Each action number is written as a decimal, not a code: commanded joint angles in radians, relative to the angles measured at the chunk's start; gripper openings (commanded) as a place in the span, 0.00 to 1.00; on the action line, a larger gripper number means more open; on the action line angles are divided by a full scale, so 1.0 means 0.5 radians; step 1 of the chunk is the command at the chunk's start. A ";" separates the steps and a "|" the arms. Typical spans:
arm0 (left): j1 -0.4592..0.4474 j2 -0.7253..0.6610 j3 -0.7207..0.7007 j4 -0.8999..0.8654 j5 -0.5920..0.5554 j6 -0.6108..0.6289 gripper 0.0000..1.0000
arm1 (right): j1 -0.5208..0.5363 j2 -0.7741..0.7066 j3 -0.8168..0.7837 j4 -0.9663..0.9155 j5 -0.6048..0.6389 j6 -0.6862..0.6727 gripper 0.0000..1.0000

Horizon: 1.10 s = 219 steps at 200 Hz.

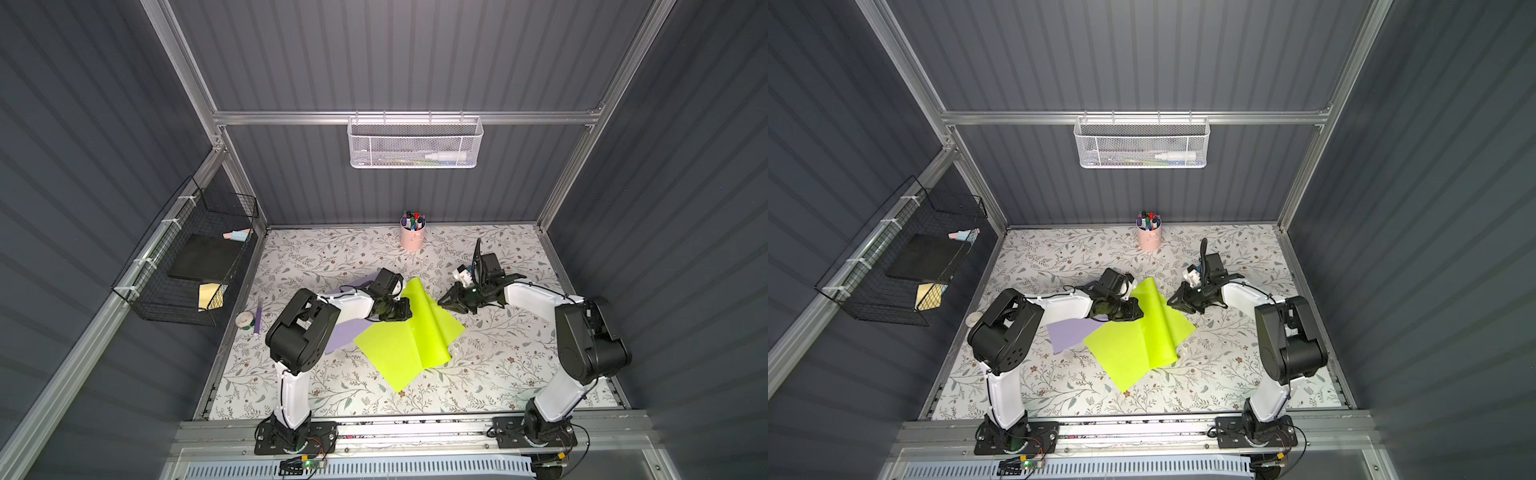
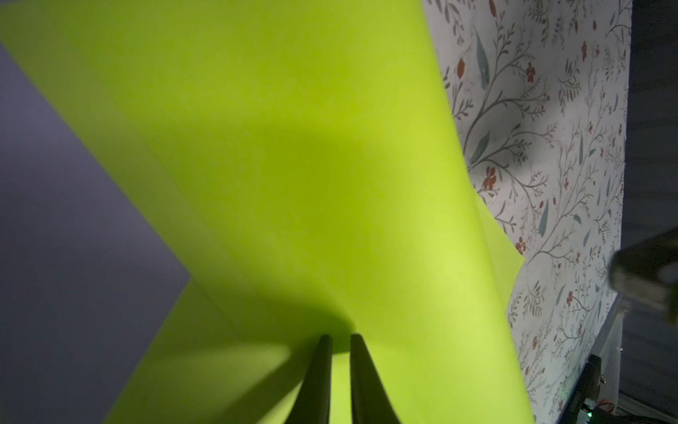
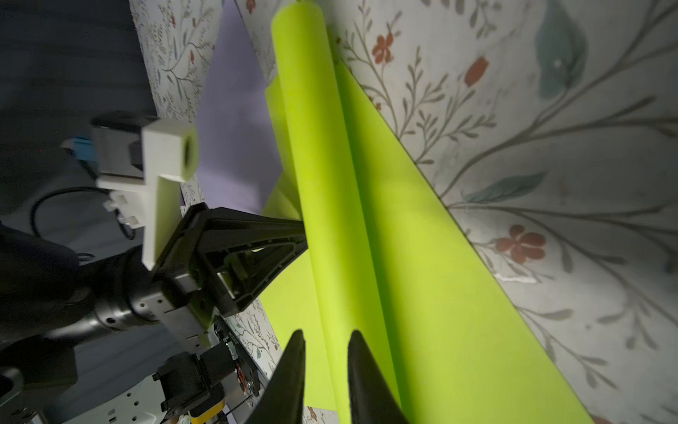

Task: Fold the rectangular paper in half along the long edge
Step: Fold the paper.

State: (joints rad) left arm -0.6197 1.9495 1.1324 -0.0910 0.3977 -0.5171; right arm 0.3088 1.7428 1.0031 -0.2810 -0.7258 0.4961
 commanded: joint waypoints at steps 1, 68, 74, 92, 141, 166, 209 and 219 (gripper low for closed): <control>-0.003 0.060 -0.042 -0.132 -0.013 0.002 0.15 | 0.024 0.032 -0.011 0.165 -0.148 0.044 0.22; -0.003 0.034 -0.041 -0.128 -0.014 0.000 0.15 | 0.075 0.223 0.073 0.203 -0.199 0.028 0.17; -0.003 0.034 -0.038 -0.128 -0.013 0.000 0.16 | 0.079 0.232 0.077 0.203 -0.199 0.024 0.17; -0.003 0.031 -0.037 -0.132 -0.015 -0.001 0.16 | 0.082 0.250 0.083 0.201 -0.199 0.017 0.16; -0.003 0.005 -0.037 -0.128 -0.015 -0.004 0.17 | 0.105 0.290 0.094 0.185 -0.191 0.003 0.16; -0.002 -0.017 -0.042 -0.119 -0.013 -0.012 0.23 | 0.129 0.314 0.125 0.113 -0.142 -0.034 0.16; -0.001 -0.058 -0.047 -0.123 -0.103 -0.015 0.28 | 0.146 0.342 0.149 0.046 -0.080 -0.064 0.15; -0.001 -0.070 -0.050 -0.124 -0.109 -0.012 0.29 | 0.146 0.349 0.153 0.031 -0.068 -0.076 0.15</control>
State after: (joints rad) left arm -0.6201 1.9400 1.1320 -0.0891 0.3904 -0.5175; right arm 0.3782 1.8954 1.0580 -0.2211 -0.7826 0.4847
